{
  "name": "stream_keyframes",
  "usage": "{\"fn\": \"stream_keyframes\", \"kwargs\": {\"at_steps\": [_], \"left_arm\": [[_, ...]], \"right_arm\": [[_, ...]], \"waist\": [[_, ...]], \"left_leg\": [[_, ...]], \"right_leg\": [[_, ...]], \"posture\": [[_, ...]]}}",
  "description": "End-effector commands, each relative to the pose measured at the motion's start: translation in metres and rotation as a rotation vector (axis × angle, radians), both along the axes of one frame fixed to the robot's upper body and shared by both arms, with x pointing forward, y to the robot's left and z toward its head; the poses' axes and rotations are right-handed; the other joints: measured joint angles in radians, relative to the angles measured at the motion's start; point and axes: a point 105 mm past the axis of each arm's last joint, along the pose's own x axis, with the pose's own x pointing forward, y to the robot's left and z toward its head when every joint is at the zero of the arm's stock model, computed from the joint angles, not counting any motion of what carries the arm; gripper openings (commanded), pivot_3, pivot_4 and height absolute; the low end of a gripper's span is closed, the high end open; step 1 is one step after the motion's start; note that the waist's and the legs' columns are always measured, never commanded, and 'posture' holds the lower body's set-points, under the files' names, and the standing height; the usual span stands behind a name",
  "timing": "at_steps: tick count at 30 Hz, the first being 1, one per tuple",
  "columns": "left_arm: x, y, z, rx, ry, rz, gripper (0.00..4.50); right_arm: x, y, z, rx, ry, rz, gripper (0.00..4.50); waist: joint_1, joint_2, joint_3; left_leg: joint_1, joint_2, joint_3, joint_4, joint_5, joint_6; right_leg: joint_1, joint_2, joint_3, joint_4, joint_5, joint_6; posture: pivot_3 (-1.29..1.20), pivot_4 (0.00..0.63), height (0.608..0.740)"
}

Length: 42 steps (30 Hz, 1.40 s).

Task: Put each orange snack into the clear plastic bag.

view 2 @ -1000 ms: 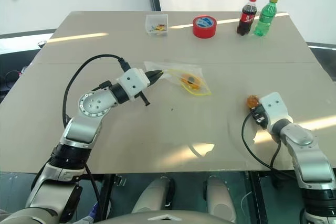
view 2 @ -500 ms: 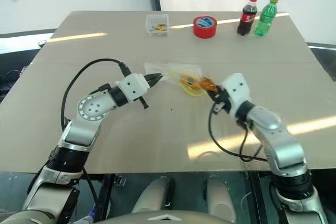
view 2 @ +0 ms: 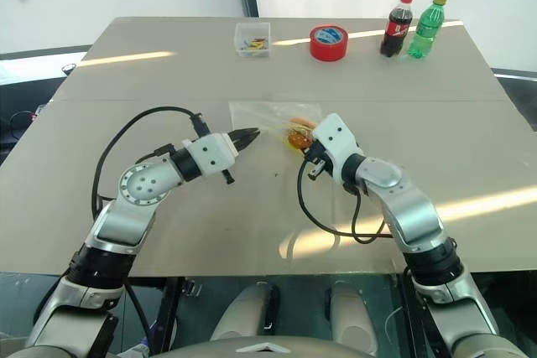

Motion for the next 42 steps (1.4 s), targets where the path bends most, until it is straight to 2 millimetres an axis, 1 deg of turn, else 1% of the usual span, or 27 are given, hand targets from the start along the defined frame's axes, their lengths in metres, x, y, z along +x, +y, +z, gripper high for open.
{"fn": "stream_keyframes", "kwargs": {"at_steps": [1, 4, 6, 10, 11, 13, 15, 16, 17, 18, 19, 20, 23, 27, 28, 30, 33, 35, 37, 39, 42], "left_arm": [[-0.017, -0.012, 0.007, 0.056, -0.079, -0.111, 0.00], [-0.026, -0.014, -0.005, 0.138, -0.074, -0.168, 0.00], [-0.029, -0.012, -0.011, 0.158, -0.070, -0.179, 0.00], [-0.029, -0.009, -0.014, 0.139, -0.054, -0.174, 0.00], [-0.030, -0.009, -0.015, 0.134, -0.052, -0.172, 0.00], [-0.029, -0.007, -0.015, 0.110, -0.042, -0.153, 0.00], [-0.024, -0.004, -0.011, 0.043, -0.012, -0.108, 0.00], [-0.020, -0.002, -0.009, 0.003, 0.009, -0.081, 0.00], [-0.016, 0.000, -0.006, -0.032, 0.026, -0.054, 0.00], [-0.014, 0.001, -0.004, -0.054, 0.038, -0.037, 0.00], [-0.012, 0.002, -0.003, -0.067, 0.047, -0.026, 0.00], [-0.009, 0.005, -0.001, -0.088, 0.063, -0.007, 0.00], [-0.001, 0.011, 0.002, -0.146, 0.112, 0.036, 0.00], [0.009, 0.017, 0.010, -0.216, 0.142, 0.076, 0.00], [0.011, 0.018, 0.012, -0.235, 0.149, 0.081, 0.00], [0.013, 0.019, 0.015, -0.253, 0.157, 0.085, 0.00], [0.013, 0.020, 0.016, -0.253, 0.162, 0.080, 0.00], [0.013, 0.018, 0.017, -0.248, 0.161, 0.072, 0.00], [0.012, 0.017, 0.017, -0.241, 0.157, 0.065, 0.00], [0.013, 0.017, 0.018, -0.243, 0.156, 0.063, 0.00], [0.012, 0.017, 0.019, -0.234, 0.150, 0.060, 0.00]], "right_arm": [[0.007, 0.009, 0.008, -0.020, -0.058, 0.008, 0.11], [0.012, 0.017, 0.004, -0.014, -0.052, 0.013, 0.11], [0.015, 0.020, 0.004, 0.010, -0.044, 0.011, 0.11], [0.017, 0.036, 0.021, 0.129, -0.074, 0.054, 0.11], [0.017, 0.039, 0.022, 0.131, -0.077, 0.063, 0.11], [0.014, 0.047, 0.018, 0.049, -0.122, 0.146, 0.11], [0.016, 0.046, 0.014, -0.014, -0.174, 0.156, 1.12], [0.018, 0.044, 0.017, -0.030, -0.217, 0.146, 1.43], [0.019, 0.042, 0.021, -0.036, -0.262, 0.131, 1.92], [0.020, 0.039, 0.025, -0.039, -0.298, 0.122, 2.57], [0.020, 0.037, 0.028, -0.040, -0.318, 0.114, 2.93], [0.018, 0.031, 0.031, -0.044, -0.335, 0.122, 3.43], [0.005, 0.014, 0.038, -0.061, -0.369, 0.156, 3.43], [-0.009, -0.015, 0.044, -0.103, -0.402, 0.130, 3.43], [-0.011, -0.023, 0.042, -0.128, -0.403, 0.109, 3.43], [-0.017, -0.033, 0.035, -0.194, -0.408, 0.105, 3.43], [-0.016, -0.046, 0.015, -0.311, -0.400, 0.075, 3.43], [-0.011, -0.048, 0.005, -0.375, -0.416, 0.064, 3.43], [-0.005, -0.046, 0.001, -0.391, -0.428, 0.046, 3.43], [-0.003, -0.039, -0.001, -0.393, -0.438, 0.070, 3.43], [0.000, -0.029, 0.001, -0.354, -0.439, 0.072, 3.43]], "waist": [[-0.002, 0.000, 0.000], [-0.004, 0.000, 0.000], [-0.005, 0.000, 0.000], [-0.006, 0.000, 0.000], [-0.007, 0.000, 0.000], [-0.007, 0.001, 0.000], [-0.005, 0.001, 0.000], [-0.003, 0.001, 0.000], [-0.002, 0.001, 0.000], [-0.004, 0.001, 0.000], [-0.005, 0.001, 0.000], [-0.006, 0.001, 0.000], [-0.003, 0.001, 0.000], [-0.002, 0.001, 0.000], [-0.002, 0.001, 0.000], [-0.003, 0.000, 0.000], [-0.007, 0.000, 0.000], [-0.007, 0.000, 0.000], [-0.007, 0.000, 0.000], [-0.006, 0.000, 0.000], [-0.007, 0.000, 0.000]], "left_leg": [[0.000, 0.000, 0.000, 0.000, 0.000, 0.000], [0.000, 0.000, 0.000, 0.000, 0.000, 0.000], [0.000, 0.000, 0.000, -0.001, 0.000, 0.000], [0.000, 0.000, 0.000, -0.001, 0.000, 0.000], [0.000, 0.000, 0.000, -0.001, 0.000, 0.000], [0.000, 0.000, 0.001, -0.001, 0.000, 0.000], [0.000, 0.000, 0.001, -0.001, 0.000, 0.000], [0.000, 0.000, 0.000, -0.001, 0.000, 0.000], [0.000, 0.000, 0.000, -0.001, 0.000, 0.000], [0.000, 0.000, 0.000, 0.000, 0.000, 0.000], [0.000, 0.000, 0.000, 0.000, 0.000, 0.000], [0.000, 0.000, 0.000, 0.000, 0.000, 0.000], [-0.001, 0.000, 0.000, 0.000, 0.000, 0.000], [-0.001, 0.000, 0.000, 0.000, 0.000, 0.000], [-0.001, 0.000, 0.000, 0.000, 0.000, 0.000], [-0.001, 0.000, 0.000, 0.000, 0.000, 0.000], [0.000, 0.000, 0.001, 0.000, 0.000, 0.000], [0.000, 0.000, 0.001, 0.000, 0.000, 0.000], [0.001, 0.000, 0.001, 0.000, 0.000, 0.000], [0.001, 0.000, 0.001, 0.000, 0.000, 0.000], [0.001, 0.000, 0.001, 0.000, 0.000, 0.000]], "right_leg": [[0.000, 0.000, 0.000, 0.000, 0.000, 0.000], [0.000, 0.000, 0.000, 0.000, 0.000, 0.000], [0.000, 0.000, 0.001, 0.000, 0.000, 0.000], [-0.001, 0.000, 0.001, 0.000, 0.000, 0.000], [-0.001, 0.000, 0.001, 0.000, 0.000, 0.000], [-0.001, 0.000, 0.001, 0.000, 0.000, 0.000], [-0.001, 0.000, 0.001, 0.000, 0.000, 0.000], [-0.001, 0.000, 0.000, 0.000, 0.000, 0.000], [-0.001, 0.000, 0.000, 0.000, 0.000, 0.000], [-0.001, 0.000, 0.000, 0.000, 0.000, 0.000], [-0.001, 0.000, 0.000, 0.000, 0.000, 0.000], [-0.001, 0.000, 0.000, 0.000, 0.000, 0.000], [-0.001, 0.000, 0.000, 0.000, 0.000, 0.000], [-0.001, 0.000, 0.000, 0.000, 0.000, 0.000], [0.000, 0.000, 0.000, 0.000, 0.000, 0.000], [0.000, 0.000, 0.000, 0.000, 0.000, 0.000], [0.000, 0.000, 0.001, 0.000, 0.000, 0.000], [0.000, 0.000, 0.001, 0.000, 0.000, 0.000], [0.000, 0.000, 0.001, 0.000, 0.000, 0.000], [0.000, 0.000, 0.001, 0.001, 0.000, 0.000], [0.000, 0.000, 0.001, 0.000, 0.000, 0.000]], "posture": [[0.00, 0.150, 0.740], [0.00, 0.150, 0.740], [0.00, 0.150, 0.740], [0.00, 0.150, 0.740], [0.00, 0.150, 0.740], [0.00, 0.150, 0.740], [0.00, 0.150, 0.740], [0.00, 0.150, 0.740], [0.00, 0.150, 0.740], [0.00, 0.150, 0.740], [0.00, 0.150, 0.740], [0.00, 0.150, 0.740], [0.00, 0.150, 0.740], [0.00, 0.150, 0.740], [0.00, 0.150, 0.740], [0.00, 0.150, 0.740], [0.00, 0.150, 0.740], [0.00, 0.150, 0.740], [0.00, 0.150, 0.740], [0.00, 0.150, 0.740], [0.00, 0.150, 0.740]]}}
